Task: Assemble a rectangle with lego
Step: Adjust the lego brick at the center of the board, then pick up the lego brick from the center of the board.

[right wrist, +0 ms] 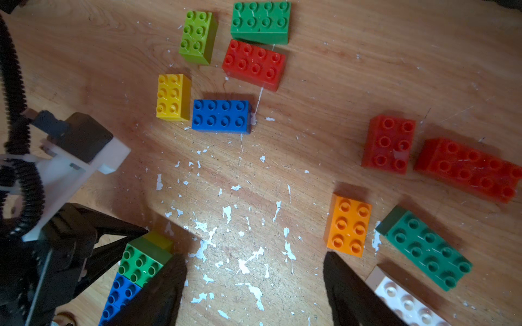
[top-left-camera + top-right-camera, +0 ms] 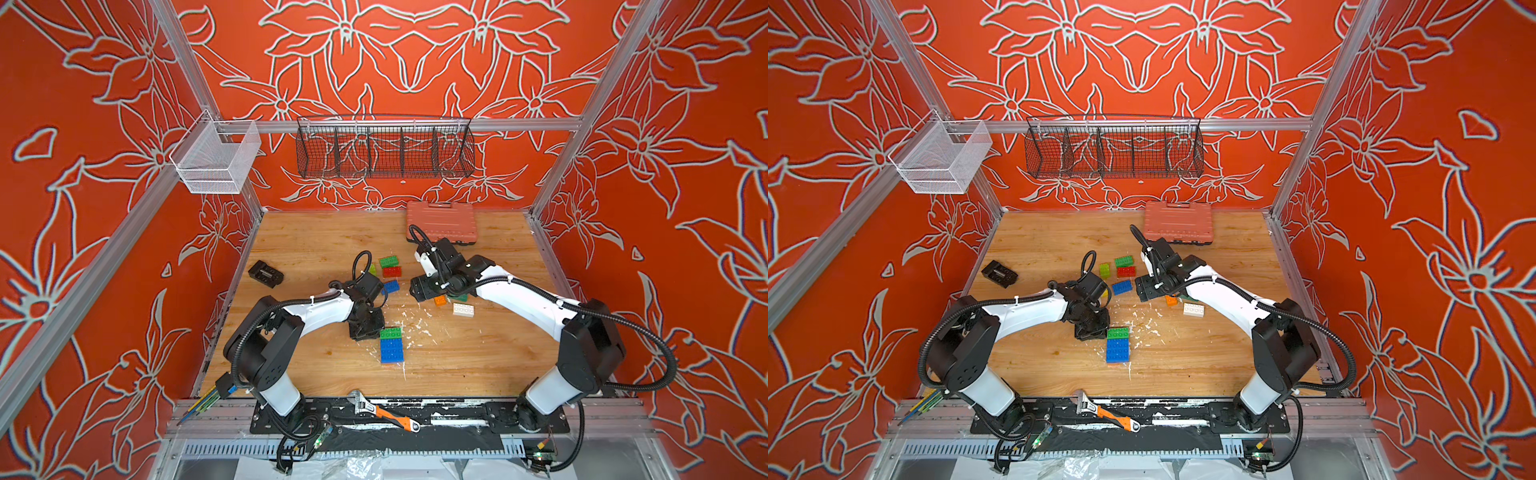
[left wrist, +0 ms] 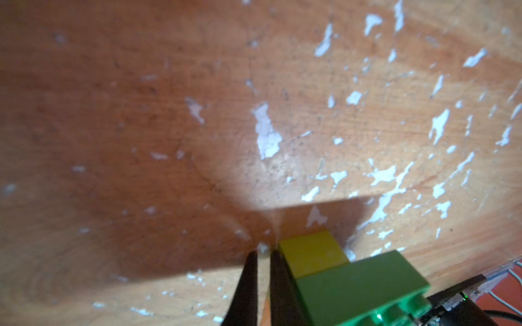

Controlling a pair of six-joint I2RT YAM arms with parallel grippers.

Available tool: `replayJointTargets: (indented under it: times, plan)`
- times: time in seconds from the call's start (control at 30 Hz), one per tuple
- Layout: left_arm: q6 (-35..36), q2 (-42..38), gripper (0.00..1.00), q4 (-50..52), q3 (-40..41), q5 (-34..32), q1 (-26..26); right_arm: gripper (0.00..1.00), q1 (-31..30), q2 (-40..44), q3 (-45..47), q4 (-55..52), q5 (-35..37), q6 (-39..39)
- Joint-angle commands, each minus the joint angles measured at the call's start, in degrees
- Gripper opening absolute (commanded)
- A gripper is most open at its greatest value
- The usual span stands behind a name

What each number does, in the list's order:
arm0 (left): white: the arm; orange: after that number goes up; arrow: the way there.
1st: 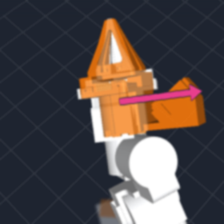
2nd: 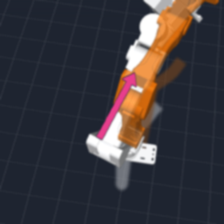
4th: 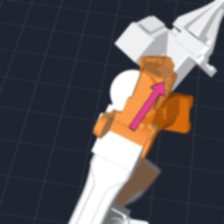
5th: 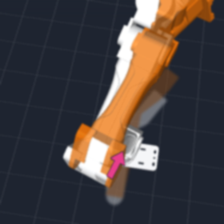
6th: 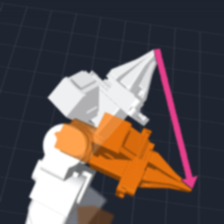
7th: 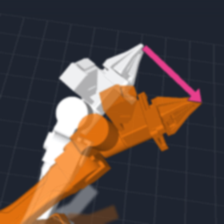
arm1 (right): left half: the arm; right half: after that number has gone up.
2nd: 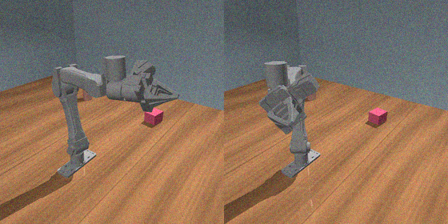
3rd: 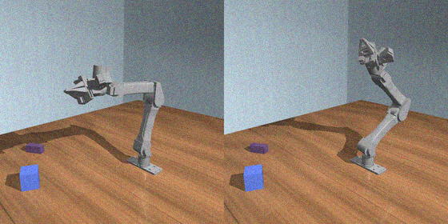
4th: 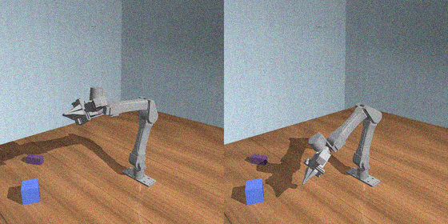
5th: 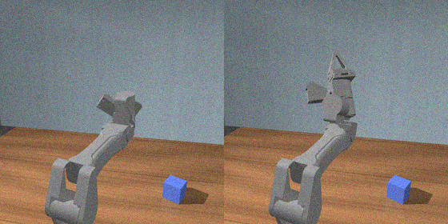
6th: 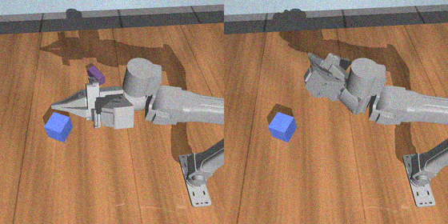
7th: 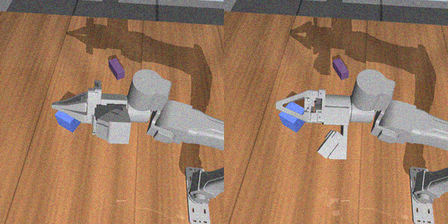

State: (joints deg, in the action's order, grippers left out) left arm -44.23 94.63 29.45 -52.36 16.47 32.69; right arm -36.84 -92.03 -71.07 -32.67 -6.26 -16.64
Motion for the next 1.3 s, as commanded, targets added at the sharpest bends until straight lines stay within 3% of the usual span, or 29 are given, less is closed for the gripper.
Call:
replayJointTargets:
  times: [0.0,0.37,0.63,0.83,1.1,1.27]
  plan:
    - [1.0,1.2,0.10,0.5,-1.6,0.5,0.2,0.79,0.2,1.0,1.0,-0.3,0.9,1.0]
    - [1.0,-0.4,0.12,3.5,-1.6,-1.9,0.2,0.78,0.1,0.4,-0.2,-1.1,0.7,1.7]
    - [3.7,-5.7,0.18,13.8,-4.6,-6.0,-0.8,0.77,0.5,1.3,-1.8,-4.1,2.5,3.6]
    - [6.6,-6.7,0.34,23.4,-14.8,-8.6,-0.9,0.75,4.8,2.5,-2.3,-7.0,3.6,4.8]
    - [5.2,2.6,0.37,26.2,-31.0,-9.1,-0.2,0.70,13.1,0.6,-1.8,-5.0,1.5,7.2]
    - [1.0,10.1,0.37,29.4,-39.8,-11.1,1.2,0.64,16.2,-3.7,-7.4,-8.1,1.0,8.3]
